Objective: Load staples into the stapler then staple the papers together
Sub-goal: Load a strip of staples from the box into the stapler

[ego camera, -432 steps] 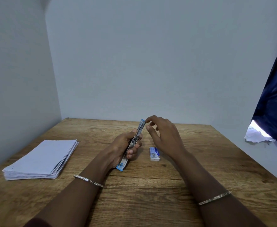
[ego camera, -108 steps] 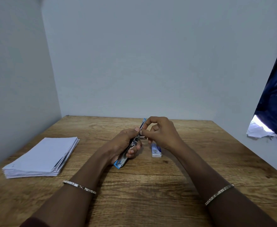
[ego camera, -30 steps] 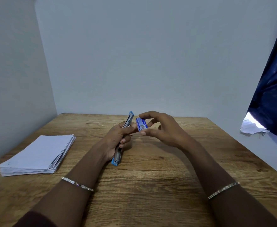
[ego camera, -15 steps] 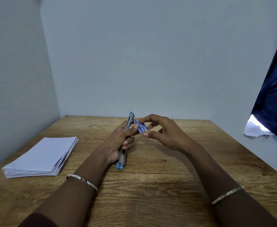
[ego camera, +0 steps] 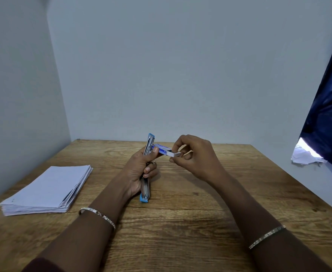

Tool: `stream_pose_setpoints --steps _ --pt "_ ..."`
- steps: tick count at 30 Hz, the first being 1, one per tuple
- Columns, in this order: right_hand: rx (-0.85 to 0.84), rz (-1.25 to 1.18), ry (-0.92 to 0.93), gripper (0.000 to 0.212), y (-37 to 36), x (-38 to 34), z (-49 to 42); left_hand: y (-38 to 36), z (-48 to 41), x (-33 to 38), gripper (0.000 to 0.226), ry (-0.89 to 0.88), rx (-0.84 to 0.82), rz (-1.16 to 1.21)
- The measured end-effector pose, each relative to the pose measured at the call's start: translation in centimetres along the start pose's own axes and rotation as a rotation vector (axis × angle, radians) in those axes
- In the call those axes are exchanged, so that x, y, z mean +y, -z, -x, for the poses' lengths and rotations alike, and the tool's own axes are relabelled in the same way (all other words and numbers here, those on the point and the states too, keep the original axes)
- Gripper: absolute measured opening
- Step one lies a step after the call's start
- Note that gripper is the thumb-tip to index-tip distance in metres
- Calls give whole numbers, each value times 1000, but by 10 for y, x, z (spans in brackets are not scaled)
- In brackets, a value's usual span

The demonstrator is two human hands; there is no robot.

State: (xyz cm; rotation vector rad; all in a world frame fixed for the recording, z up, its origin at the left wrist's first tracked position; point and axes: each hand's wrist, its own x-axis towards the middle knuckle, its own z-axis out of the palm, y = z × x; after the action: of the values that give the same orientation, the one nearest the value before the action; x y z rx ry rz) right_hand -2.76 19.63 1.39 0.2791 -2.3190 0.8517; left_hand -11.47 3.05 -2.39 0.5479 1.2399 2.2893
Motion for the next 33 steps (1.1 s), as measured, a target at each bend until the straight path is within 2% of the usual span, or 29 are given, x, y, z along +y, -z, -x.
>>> stream_pose_setpoints --steps 4,9,13,16,21,24,28,33 --pt "39 -3 59 16 0 4 -1 -2 3 2 7 -30 -1 16" --pt "11 -6 65 25 3 5 -2 -2 3 3 6 -76 40 25" --pt "-153 -151 -145 41 6 5 1 -1 1 1 8 -98 53 9" --pt "-152 -258 -240 51 8 6 3 2 -1 1 10 -138 61 -42" --pt "-71 -405 -290 36 9 5 -1 3 -4 0 7 -184 40 -80" --pt "-55 -299 -256 26 10 6 -1 4 -4 -1 9 -188 24 -88" --pt "-80 5 -125 19 9 7 1 2 -2 -2 9 -193 8 -122" --pt "-79 69 -63 17 7 9 1 0 1 -1 7 -197 10 -155"
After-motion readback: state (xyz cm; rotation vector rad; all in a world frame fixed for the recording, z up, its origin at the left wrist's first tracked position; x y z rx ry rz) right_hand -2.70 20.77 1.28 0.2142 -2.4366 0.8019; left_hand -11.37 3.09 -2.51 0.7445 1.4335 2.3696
